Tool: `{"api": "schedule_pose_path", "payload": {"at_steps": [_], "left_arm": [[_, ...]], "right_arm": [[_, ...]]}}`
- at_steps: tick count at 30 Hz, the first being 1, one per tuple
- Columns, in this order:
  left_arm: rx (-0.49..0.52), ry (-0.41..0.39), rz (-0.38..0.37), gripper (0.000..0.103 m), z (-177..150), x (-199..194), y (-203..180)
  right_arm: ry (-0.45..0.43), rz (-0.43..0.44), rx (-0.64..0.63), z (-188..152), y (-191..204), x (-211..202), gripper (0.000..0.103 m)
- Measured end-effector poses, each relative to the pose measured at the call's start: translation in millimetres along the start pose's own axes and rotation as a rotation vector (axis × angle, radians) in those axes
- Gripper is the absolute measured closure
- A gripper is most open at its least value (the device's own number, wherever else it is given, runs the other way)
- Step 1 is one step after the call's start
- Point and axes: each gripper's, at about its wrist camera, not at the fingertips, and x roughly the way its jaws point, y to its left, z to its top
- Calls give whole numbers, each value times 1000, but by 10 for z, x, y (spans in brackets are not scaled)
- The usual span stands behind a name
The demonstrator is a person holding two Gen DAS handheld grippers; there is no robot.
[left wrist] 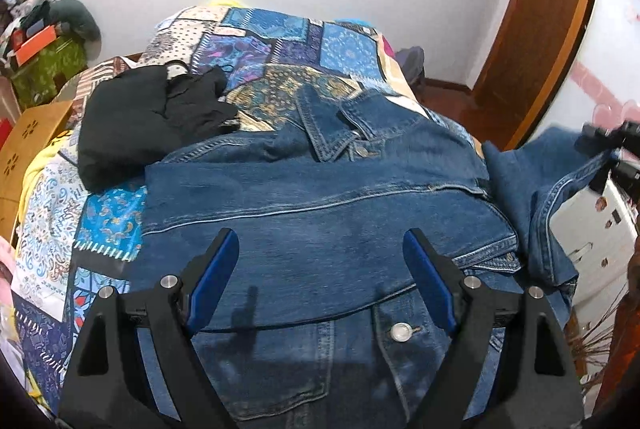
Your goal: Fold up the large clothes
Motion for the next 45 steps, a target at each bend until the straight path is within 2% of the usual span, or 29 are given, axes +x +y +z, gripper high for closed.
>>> {"api": "schedule_pose_path", "payload": {"at_steps": [6, 11, 16, 19, 26, 29, 30, 32, 34, 36, 40, 45], "left_arm": [[-57, -46, 19, 19, -64, -227, 362], [-126, -75, 58, 19, -150, -396, 727], [-187, -82, 102, 19, -274, -532, 1063], [-218, -72, 123, 19, -359, -574, 1222], [-242, -42, 153, 19, -538, -604, 1392], [-242, -34, 157, 19, -570, -609, 1392], [-242, -32, 158, 19, -570, -604, 1384], [-241, -30, 157, 19, -558, -596, 1358], [-234, -29, 156, 19, -537, -592, 1314], [-216, -31, 156, 19, -496, -593, 1239], [-160, -35, 151, 19, -400, -581, 1035], [-66, -24, 137, 19, -288, -492, 685]], "right_arm": [[-8, 98, -164, -92, 830, 17, 92], [75, 163, -289, -374, 1413, 309, 93], [234, 182, -412, -863, 1830, 833, 93], [374, 171, -493, -1308, 1963, 1185, 93], [660, 74, -617, -2140, 1835, 1777, 92], [736, 30, -667, -2330, 1760, 1848, 89], [744, 18, -688, -2357, 1766, 1842, 88], [748, 26, -704, -2348, 1729, 1796, 81], [792, 40, -702, -2315, 1686, 1748, 58], [800, 56, -710, -2280, 1689, 1659, 57], [745, 61, -766, -2144, 1648, 1384, 56], [599, 35, -780, -1859, 1525, 1084, 55]]}}
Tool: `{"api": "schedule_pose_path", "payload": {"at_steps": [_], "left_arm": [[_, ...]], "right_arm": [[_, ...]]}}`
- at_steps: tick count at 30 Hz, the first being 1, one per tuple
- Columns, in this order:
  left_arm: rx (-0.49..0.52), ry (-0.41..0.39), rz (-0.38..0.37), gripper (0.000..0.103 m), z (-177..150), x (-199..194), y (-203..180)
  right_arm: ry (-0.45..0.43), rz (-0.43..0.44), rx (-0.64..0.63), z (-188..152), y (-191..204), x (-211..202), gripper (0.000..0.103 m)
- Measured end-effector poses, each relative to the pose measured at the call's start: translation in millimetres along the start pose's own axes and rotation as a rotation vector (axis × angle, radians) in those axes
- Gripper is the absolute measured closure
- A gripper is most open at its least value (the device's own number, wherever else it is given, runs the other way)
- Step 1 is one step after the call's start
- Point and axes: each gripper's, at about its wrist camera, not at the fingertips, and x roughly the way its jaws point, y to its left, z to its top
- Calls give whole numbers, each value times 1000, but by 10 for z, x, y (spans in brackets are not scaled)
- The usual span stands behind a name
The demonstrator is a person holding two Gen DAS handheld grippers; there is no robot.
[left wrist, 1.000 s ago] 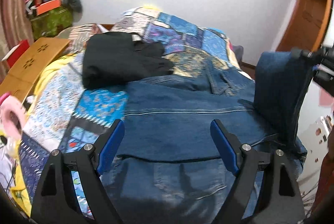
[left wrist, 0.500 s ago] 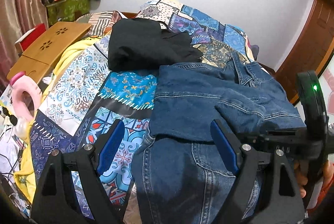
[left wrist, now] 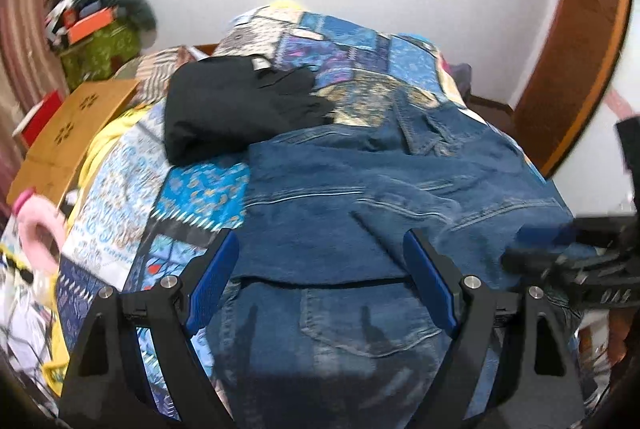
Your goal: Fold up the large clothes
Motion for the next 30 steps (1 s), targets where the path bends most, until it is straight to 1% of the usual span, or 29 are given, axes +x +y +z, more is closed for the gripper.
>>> {"api": "schedule_pose_path", "payload": {"at_steps": [2, 3, 5, 7, 9, 12, 15, 18, 19, 20, 21, 22, 24, 25, 26, 27, 28, 29, 30], "left_arm": [[48, -2, -1, 19, 14, 53, -184], [58, -11, 4, 19, 18, 66, -231], [86, -16, 5, 19, 28, 132, -366], [108, 13, -8, 19, 41, 267, -490], [122, 58, -22, 19, 43, 418, -585], [151, 125, -34, 20, 1, 643, -695], [169, 191, -27, 23, -61, 846, -766], [159, 229, -34, 25, -95, 980, -773], [152, 229, -40, 30, -84, 997, -769], [141, 232, -48, 39, -59, 1012, -757], [131, 237, -59, 45, -27, 1036, -747], [119, 239, -65, 46, 5, 1036, -735], [84, 217, -103, 51, 103, 992, -688], [77, 207, -116, 61, 151, 968, -675], [72, 194, -127, 74, 209, 936, -662], [70, 184, -132, 78, 276, 907, -656], [66, 164, -143, 84, 359, 860, -642], [55, 137, -170, 89, 452, 792, -623], [44, 117, -188, 89, 547, 735, -611]], "right_arm": [[-54, -56, 14, -30, -141, -151, 53], [-81, -86, 23, -59, -222, -228, 50], [-132, -153, 52, -120, -397, -388, 50], [-170, -207, 96, -197, -629, -539, 50], [-192, -246, 136, -251, -803, -642, 50], [-218, -313, 231, -418, -1122, -796, 50], [-230, -341, 319, -562, -1388, -917, 49], [-240, -352, 409, -735, -1593, -980, 49], [-240, -355, 431, -787, -1646, -1003, 49], [-240, -357, 451, -831, -1695, -1016, 49], [-239, -357, 477, -872, -1750, -1010, 50], [-236, -358, 495, -902, -1778, -1009, 50], [-235, -363, 517, -922, -1834, -1014, 49], [-237, -366, 523, -925, -1848, -1017, 49], [-240, -369, 529, -929, -1873, -1026, 49], [-245, -371, 534, -926, -1888, -1033, 50], [-252, -369, 539, -907, -1890, -1053, 49], [-257, -366, 540, -914, -1903, -1058, 49], [-262, -363, 541, -899, -1901, -1069, 49]]}}
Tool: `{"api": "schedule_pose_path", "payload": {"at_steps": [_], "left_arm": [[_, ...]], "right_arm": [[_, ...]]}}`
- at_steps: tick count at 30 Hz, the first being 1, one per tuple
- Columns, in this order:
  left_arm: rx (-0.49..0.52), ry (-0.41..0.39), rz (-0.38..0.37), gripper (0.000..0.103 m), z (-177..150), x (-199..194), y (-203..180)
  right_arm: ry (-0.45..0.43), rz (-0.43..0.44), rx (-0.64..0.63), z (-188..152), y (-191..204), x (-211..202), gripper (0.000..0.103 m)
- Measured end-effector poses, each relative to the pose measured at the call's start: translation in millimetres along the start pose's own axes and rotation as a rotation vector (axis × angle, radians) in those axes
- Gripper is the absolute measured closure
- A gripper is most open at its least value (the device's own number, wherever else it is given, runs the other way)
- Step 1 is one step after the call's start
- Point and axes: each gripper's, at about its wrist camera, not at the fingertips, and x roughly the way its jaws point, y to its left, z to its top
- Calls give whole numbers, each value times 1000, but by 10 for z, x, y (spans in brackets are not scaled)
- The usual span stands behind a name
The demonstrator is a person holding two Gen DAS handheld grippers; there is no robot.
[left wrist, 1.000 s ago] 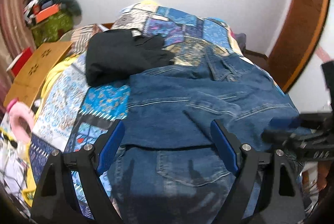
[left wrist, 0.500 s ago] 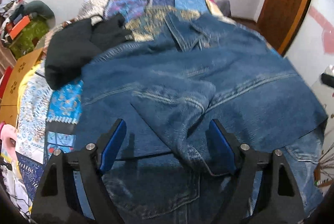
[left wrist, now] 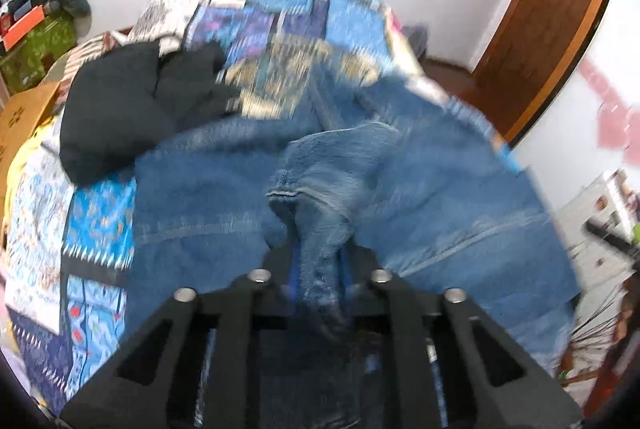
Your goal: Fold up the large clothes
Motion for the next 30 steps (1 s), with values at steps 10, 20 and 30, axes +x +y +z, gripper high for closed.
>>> {"api": "schedule_pose_path", "payload": {"at_steps": [10, 20, 30], "left_arm": [[35, -287, -12, 95, 515, -816, 17], [-29, -140, 92, 94, 17, -417, 662], [-81, 112, 188, 52, -675, 208, 933]], "right_arm": [[10, 38, -57, 13, 318, 98, 50], [89, 26, -129, -196, 571, 353, 50], [105, 22, -100, -247, 475, 331, 41]]}}
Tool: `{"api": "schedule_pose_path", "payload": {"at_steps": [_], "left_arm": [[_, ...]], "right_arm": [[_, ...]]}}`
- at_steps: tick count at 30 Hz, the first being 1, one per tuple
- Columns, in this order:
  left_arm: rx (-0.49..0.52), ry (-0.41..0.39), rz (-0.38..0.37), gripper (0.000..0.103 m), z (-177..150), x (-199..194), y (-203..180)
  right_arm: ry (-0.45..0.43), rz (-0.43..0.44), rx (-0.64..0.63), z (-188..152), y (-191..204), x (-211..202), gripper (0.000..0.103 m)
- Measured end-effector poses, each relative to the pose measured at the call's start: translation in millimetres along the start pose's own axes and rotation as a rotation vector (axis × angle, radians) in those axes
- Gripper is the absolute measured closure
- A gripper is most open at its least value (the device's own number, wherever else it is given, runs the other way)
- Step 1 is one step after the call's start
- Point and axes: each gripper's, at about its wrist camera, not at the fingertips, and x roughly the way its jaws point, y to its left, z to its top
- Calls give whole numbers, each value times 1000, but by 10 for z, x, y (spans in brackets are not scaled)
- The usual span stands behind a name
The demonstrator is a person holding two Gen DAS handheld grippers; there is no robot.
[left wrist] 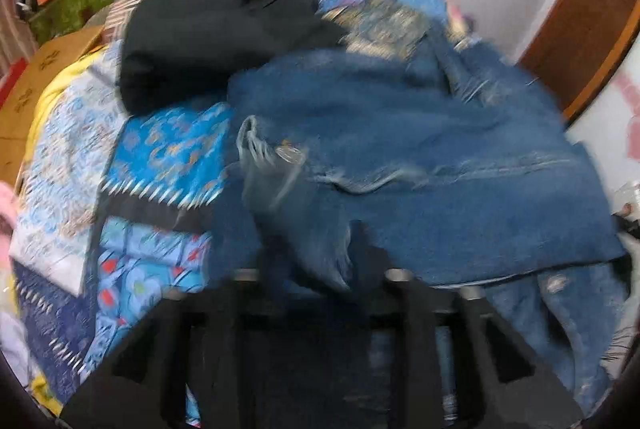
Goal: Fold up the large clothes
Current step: 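Fold the hem toward the collar with the left gripper while the right gripper grasps the sleeve cuff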
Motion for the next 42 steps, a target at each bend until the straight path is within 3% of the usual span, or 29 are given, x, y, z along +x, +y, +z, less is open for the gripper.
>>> {"api": "schedule_pose_path", "payload": {"at_steps": [1, 4, 7, 11, 17, 21, 27, 36, 38, 40, 42], "left_arm": [[2, -3, 32, 36, -36, 1, 14], [-7, -12, 22, 28, -109, -43, 94], [-22, -1, 13, 27, -73, -122, 176], [-34, -42, 26, 27, 63, -269, 290], [-138, -63, -62, 26, 419, -217, 572], [-180, -16, -128, 26, 581, 35, 660], [-284, 129, -256, 26, 667, 623, 819], [-364, 220, -374, 26, 760, 1102, 882], [-364, 221, -393, 26, 810, 1149, 878], [-352, 229, -410, 26, 850, 1167, 872], [-347, 219, -410, 36, 884, 1160, 862]], "right_arm": [[2, 4, 4, 1, -5, 4, 41], [12, 28, 22, 11, -49, 8, 41], [20, 57, 47, 70, -109, -3, 41], [-7, 94, 79, 203, -166, -48, 41], [-2, 176, 143, 430, -306, 55, 41], [28, 179, 160, 530, -383, 227, 41], [114, 270, 226, 618, -572, 573, 41], [149, 386, 276, 823, -657, 901, 42], [154, 386, 293, 851, -666, 954, 54], [155, 355, 302, 875, -651, 971, 75], [147, 341, 315, 869, -665, 929, 84]]}}
